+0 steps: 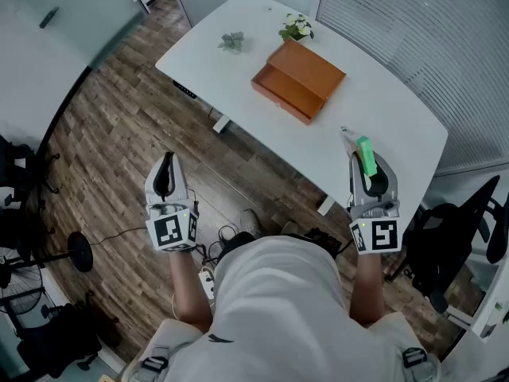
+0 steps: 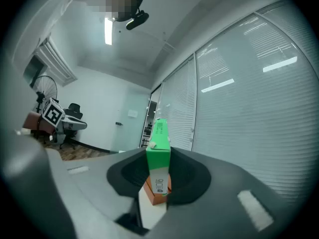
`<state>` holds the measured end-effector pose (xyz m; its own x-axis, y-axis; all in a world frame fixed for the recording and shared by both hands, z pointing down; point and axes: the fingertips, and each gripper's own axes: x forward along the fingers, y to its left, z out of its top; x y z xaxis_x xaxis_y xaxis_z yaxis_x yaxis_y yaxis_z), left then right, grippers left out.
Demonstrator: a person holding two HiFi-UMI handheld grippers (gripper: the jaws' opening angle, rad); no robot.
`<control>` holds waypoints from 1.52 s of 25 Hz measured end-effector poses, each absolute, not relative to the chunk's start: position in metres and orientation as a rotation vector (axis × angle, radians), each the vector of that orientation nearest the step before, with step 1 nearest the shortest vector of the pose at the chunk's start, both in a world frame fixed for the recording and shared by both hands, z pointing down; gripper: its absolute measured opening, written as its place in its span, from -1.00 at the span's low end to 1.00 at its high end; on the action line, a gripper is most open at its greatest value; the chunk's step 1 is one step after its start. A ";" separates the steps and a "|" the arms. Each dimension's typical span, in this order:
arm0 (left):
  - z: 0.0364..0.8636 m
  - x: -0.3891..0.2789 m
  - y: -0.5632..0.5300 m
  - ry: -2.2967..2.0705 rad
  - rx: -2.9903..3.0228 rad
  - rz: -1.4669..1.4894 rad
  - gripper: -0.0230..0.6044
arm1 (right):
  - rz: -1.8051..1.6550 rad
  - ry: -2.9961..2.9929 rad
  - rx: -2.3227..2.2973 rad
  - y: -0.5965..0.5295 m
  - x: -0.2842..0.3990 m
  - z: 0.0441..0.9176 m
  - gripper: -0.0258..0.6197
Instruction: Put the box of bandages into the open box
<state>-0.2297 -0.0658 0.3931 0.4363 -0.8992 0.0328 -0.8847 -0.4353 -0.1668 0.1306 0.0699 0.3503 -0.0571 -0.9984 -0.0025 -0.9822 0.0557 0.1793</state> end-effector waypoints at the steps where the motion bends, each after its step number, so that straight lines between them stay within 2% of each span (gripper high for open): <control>1: 0.393 -0.230 -0.066 1.596 -2.554 -0.175 -0.83 | -0.199 -2.190 2.069 0.070 0.131 0.351 -0.65; 20: 0.385 -0.224 -0.064 1.619 -2.516 -0.187 -0.82 | -0.196 -2.232 2.058 0.074 0.138 0.343 -0.65; 38: 0.380 -0.179 -0.048 1.681 -2.468 -0.189 -0.82 | -0.202 -2.325 1.956 0.073 0.181 0.336 -0.65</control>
